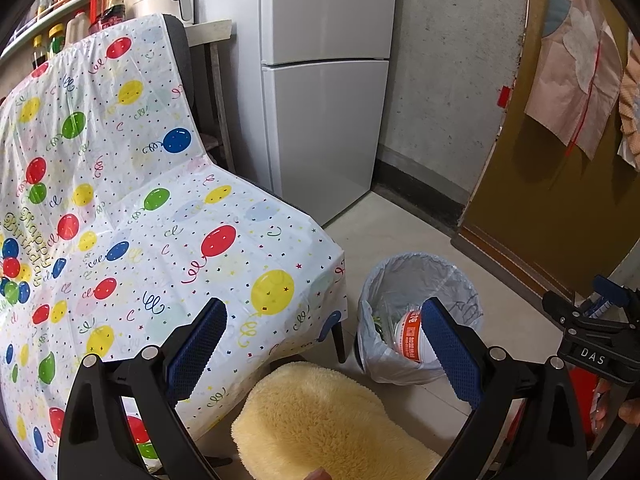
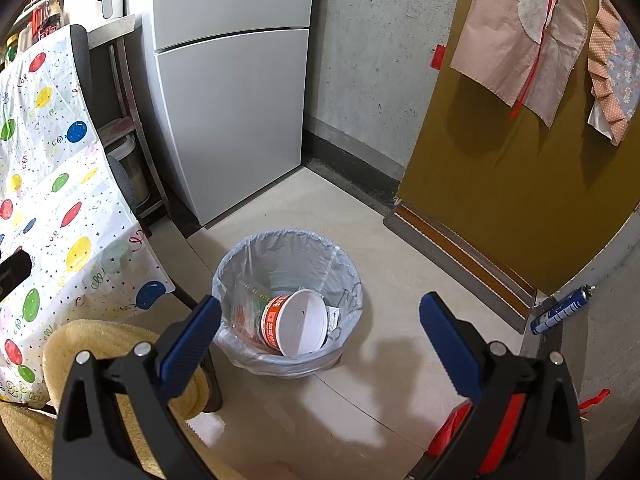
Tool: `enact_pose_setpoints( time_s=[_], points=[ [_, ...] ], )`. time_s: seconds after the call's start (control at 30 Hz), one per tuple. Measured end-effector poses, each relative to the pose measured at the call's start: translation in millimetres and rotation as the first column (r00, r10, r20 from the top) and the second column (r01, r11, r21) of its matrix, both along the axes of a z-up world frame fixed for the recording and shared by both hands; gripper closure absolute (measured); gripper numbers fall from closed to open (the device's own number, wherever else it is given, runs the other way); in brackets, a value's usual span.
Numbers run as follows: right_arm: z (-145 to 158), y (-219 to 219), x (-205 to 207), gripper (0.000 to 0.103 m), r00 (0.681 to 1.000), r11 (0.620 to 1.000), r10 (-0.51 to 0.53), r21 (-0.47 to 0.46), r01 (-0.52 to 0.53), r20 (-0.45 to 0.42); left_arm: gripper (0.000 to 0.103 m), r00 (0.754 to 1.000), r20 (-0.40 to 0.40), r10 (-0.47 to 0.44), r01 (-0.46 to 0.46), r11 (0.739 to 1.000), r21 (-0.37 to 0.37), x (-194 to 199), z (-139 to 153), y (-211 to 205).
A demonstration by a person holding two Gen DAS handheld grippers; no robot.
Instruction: Collect trash
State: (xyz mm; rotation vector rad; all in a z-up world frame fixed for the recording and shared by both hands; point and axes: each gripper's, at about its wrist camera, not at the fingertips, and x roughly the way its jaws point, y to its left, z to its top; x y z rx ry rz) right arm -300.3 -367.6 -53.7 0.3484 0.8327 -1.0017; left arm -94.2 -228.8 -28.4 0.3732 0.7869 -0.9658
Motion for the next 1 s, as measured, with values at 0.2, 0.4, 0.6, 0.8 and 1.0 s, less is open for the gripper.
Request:
enact_pose_setpoints(
  time_s=[0.2,0.4,0.6,0.8,1.0],
  points=[
    [0,2,0,0.006,1.000,1.000,-0.002,-0.001,0.002,0.002,0.006,1.000,0.001,-0.002,0.002,1.000,-0.003,-1,1,-1],
    [0,2,-1,0.006,1.000,1.000,-0.002,-0.002,0.002,0.001,0.006,1.000,-0.005,-0.005,0.005,1.000,0.000,-2,1,-1],
    [1,1,-1,0.006,1.000,1.000,-0.005,-0.003,0.005,0.003,0.006,0.999,0.034,0.002,-0.002,1.000,0.010,-6,1,-2],
    [1,1,-1,0.006,1.000,1.000,-0.004,-0.003,0.004,0.003,0.006,0.999,0.033,-0.006,0.006,1.000,0.010,-4,0,-1],
    [-1,3,18,0.006,0.999,0.999,0.044,0.006,-0.044,-0.007,0.006,0.998,-0.040,0.052,-0.052,0.998,0.022,23,-13,21]
  ],
)
